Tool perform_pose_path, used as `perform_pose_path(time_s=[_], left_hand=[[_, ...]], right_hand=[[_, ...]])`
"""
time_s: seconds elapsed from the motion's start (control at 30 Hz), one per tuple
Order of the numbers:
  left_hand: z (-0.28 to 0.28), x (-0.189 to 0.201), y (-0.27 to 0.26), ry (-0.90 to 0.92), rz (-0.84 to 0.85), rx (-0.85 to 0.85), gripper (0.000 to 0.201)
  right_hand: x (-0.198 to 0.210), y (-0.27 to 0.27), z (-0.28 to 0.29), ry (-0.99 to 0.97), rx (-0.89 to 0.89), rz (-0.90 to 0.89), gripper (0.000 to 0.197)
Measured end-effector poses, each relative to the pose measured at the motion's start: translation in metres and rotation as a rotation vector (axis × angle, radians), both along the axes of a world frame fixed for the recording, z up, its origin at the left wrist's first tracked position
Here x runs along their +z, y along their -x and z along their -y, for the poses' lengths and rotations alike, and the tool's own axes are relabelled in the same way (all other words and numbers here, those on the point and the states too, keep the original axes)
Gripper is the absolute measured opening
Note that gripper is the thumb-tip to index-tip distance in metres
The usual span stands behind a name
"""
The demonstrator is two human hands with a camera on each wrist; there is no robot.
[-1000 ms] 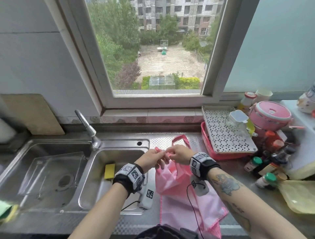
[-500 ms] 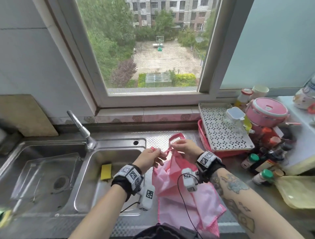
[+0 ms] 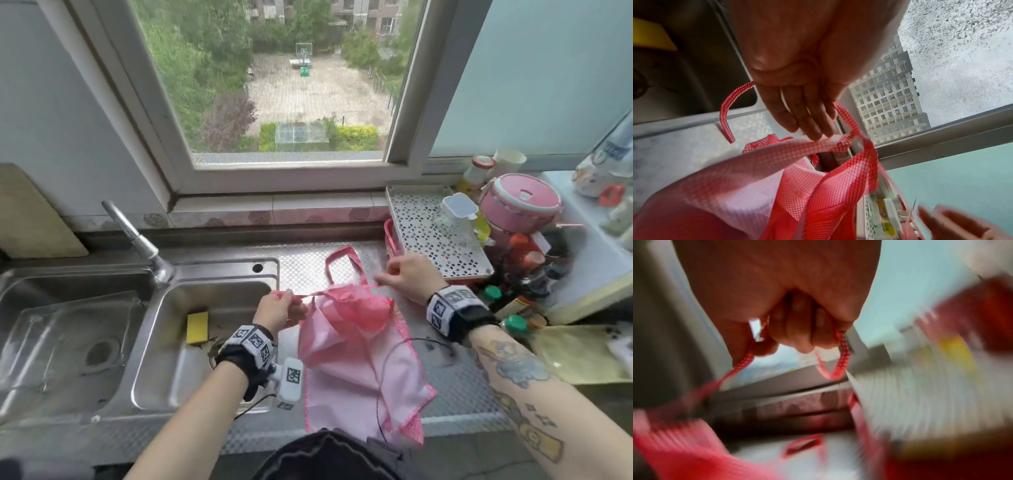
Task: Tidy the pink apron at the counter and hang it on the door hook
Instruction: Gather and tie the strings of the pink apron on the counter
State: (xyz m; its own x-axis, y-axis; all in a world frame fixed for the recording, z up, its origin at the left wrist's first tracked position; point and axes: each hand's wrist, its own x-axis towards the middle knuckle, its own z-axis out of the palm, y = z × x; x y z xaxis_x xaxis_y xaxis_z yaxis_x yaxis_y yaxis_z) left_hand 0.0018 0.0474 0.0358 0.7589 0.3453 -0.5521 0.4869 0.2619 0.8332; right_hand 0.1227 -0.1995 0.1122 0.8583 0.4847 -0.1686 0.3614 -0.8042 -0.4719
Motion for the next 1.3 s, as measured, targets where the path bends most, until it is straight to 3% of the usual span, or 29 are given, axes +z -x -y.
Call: perform_pose_path(time_s=[0.03, 0.1, 0.13, 0.27, 0.37, 0.43, 0.53, 0.63, 0.73, 0.87, 0.97, 1.1, 1.2, 1.3], left_hand=[[0.0, -0.001, 0.001, -0.009, -0.007, 0.009, 0.029], [-0.001, -0.004, 0.002, -0.029, -0.019, 0.018, 0.025], [-0.001, -0.007, 0.001, -0.05, -0.03, 0.033, 0.023], [0.001, -0.01, 0.001, -0.111, -0.094, 0.091, 0.003], [0.004, -0.006, 0.003, -0.197, -0.103, 0.212, 0.047], [0.006, 0.0, 0.008, -0.325, -0.083, 0.196, 0.052], [0.007, 0.005, 0.014, -0.535, -0.085, -0.08, 0.022], [0.003, 0.005, 0.018, -0.693, -0.144, -0.293, 0.031], [-0.001, 0.005, 0.025, -0.897, -0.193, -0.507, 0.027], [-0.007, 0.002, 0.034, -1.118, -0.339, -0.868, 0.022], [-0.012, 0.003, 0.035, -1.227, -0.329, -0.95, 0.033], [-0.013, 0.024, 0.035, -0.818, -0.06, -0.912, 0.03], [-0.006, 0.039, 0.033, -0.42, 0.117, -0.623, 0.031], [0.008, 0.042, 0.032, 0.041, 0.223, -0.297, 0.036]], right_hand=[[0.002, -0.002, 0.004, 0.308, 0.111, 0.097, 0.046], [-0.001, -0.003, 0.009, 0.522, 0.153, 0.092, 0.041], [-0.005, -0.002, 0.01, 0.51, 0.145, 0.013, 0.037], [-0.038, 0.02, -0.005, 0.154, 0.001, -0.358, 0.02], [-0.062, 0.039, -0.025, 0.117, 0.077, -0.406, 0.026], [-0.078, 0.047, -0.035, 0.083, 0.122, -0.462, 0.035], [-0.097, 0.054, -0.049, 0.122, 0.22, -0.464, 0.038], [-0.104, 0.06, -0.058, 0.11, 0.249, -0.437, 0.025], [-0.108, 0.059, -0.06, 0.042, 0.23, -0.358, 0.008], [-0.1, 0.058, -0.057, -0.023, 0.209, -0.375, 0.022], [-0.088, 0.055, -0.05, -0.128, 0.181, -0.434, 0.028], [-0.079, 0.053, -0.044, -0.593, -0.105, -0.692, 0.029], [-0.072, 0.053, -0.047, -0.944, -0.195, -0.993, 0.02], [-0.066, 0.062, -0.053, -1.186, -0.187, -1.217, 0.037]])
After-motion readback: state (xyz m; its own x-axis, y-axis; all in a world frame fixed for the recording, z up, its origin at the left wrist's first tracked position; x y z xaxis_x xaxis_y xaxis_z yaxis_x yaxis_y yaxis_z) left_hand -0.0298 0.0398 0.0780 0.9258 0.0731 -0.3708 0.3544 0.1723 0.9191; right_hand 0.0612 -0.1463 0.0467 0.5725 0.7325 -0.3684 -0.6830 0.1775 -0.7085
